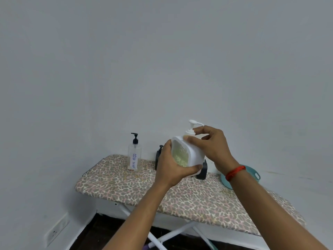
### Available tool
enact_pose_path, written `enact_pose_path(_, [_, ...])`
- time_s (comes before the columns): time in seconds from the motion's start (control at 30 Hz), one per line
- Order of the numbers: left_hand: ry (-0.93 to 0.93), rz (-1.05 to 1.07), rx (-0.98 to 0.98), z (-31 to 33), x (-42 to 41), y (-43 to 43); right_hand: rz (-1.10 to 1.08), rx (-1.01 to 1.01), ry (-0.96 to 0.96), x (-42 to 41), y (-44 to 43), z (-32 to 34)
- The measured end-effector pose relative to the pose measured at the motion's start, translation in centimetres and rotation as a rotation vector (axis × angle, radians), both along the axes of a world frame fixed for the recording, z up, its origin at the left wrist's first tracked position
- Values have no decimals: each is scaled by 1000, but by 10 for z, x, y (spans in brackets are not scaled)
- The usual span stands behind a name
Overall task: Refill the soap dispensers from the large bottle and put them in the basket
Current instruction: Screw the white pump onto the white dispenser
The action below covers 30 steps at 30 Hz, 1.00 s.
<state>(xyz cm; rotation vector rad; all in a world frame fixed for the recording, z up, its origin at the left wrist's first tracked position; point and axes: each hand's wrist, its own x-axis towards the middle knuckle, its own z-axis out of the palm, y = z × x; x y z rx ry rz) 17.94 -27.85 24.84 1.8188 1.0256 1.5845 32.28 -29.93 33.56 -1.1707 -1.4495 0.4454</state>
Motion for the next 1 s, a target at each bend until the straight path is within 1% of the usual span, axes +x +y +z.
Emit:
enact_pose_path(0.17, [-28, -37, 0, 2, 3, -7, 17, -84, 25, -6, -3, 10])
enact_pose_path(0.27, [-35, -73, -11, 6, 1, -8, 65, -74, 55, -4, -6, 11])
enact_pose_path(0.4, [-46, -213, -96, 10, -6, -4, 276, -99, 84, 3, -14, 14])
enact_pose_path(0.47, [-36, -270, -139, 10, -9, -1, 335, -127, 82, 7, -18, 17])
enact_pose_path(0.53, [-22, -288, -142, 10, -9, -3, 333, -126, 103, 10, -20, 18])
enact_pose_path(0.6, [-16, -240, -106, 13, -5, -9, 280, -111, 164, 9, -21, 17])
enact_pose_path(0.7, [-14, -126, -29, 13, 7, -18, 130, -63, 204, -2, -20, 11])
enact_pose_path(0.77, [-22, -107, -7, 10, 13, -20, 6, -3, 168, -7, -15, 3])
enact_pose_path(0.8, [-22, -108, -9, 9, 14, -20, -23, 10, 157, -8, -12, -1])
enact_pose_path(0.9, [-5, -136, -41, 6, 11, -17, -2, 9, 124, -3, -14, -4])
enact_pose_path(0.93, [1, -170, -71, 7, 7, -15, 49, -3, 121, 1, -16, -3])
enact_pose_path(1.0, [14, -271, -153, 7, -1, -9, 224, -68, 140, 12, -19, 2])
